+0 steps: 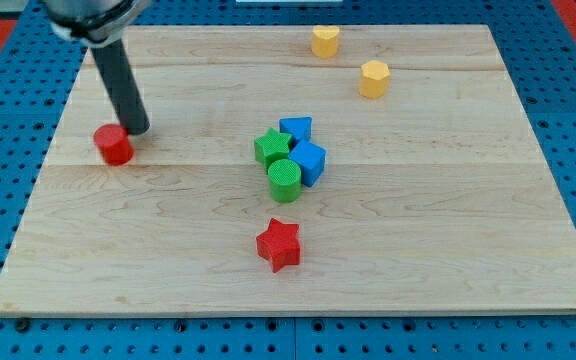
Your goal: Move the red circle left to the red star
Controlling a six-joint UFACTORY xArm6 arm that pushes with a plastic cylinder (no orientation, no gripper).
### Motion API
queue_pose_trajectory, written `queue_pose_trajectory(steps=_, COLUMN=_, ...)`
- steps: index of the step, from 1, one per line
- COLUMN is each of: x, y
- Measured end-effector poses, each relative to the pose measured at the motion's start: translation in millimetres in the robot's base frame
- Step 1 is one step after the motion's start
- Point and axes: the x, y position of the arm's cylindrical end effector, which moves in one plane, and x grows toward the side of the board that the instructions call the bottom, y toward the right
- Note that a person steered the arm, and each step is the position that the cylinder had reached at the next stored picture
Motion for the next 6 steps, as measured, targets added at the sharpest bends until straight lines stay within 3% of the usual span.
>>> queue_pose_trajectory(steps=1, x=-30.4, y=12.2)
queue_pose_trajectory(steps=2, x=-11.5, y=-45.0)
queue_pose_trajectory(steps=3, x=56.6, y=-26.3)
queue_pose_trajectory(steps=4, x=105.2, y=28.4)
queue_pose_trajectory(steps=5, x=118.2, y=-3.9)
queue_pose_trajectory(steps=6, x=157.1, y=-29.6)
